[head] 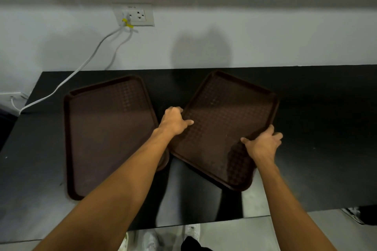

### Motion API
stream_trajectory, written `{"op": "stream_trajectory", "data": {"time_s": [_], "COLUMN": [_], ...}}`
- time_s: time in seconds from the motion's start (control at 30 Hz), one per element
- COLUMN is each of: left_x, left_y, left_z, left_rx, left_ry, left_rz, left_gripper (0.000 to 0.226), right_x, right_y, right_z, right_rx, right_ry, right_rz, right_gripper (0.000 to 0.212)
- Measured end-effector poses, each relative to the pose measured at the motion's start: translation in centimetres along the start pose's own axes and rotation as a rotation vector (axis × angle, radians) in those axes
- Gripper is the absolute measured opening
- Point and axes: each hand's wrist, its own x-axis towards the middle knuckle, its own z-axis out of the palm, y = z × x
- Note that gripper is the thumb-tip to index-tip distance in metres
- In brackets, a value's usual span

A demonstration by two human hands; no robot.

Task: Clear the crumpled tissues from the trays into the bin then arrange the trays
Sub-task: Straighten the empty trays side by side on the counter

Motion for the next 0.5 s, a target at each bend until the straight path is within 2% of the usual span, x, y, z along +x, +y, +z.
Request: {"op": "stream_trajectory", "data": {"time_s": [0.27,0.33,0.5], "left_x": [-2.0,-2.7,-4.5], "left_y": [1.5,1.1,-1.8], "left_z": [-1.8,-2.8,-6.0], "left_rx": [-0.108,-0.127,-0.187], "left_ry": [0.031,0.052,0.134], "left_rz": [0.039,0.040,-0.030], "left_gripper": [0.060,0.058,0.072], "right_x": [-1.4,-1.9,-4.0], "right_y": [-2.5,-3.7,-7.1], "right_z": [-4.0,-4.7,-3.9], "right_rx": [-0.020,-0.006,-0.011], "right_ry": [0.190,0.190,0.102], "right_rz": [-0.146,-0.172,-0.214], "right_gripper": [0.104,0.101,0.099]}}
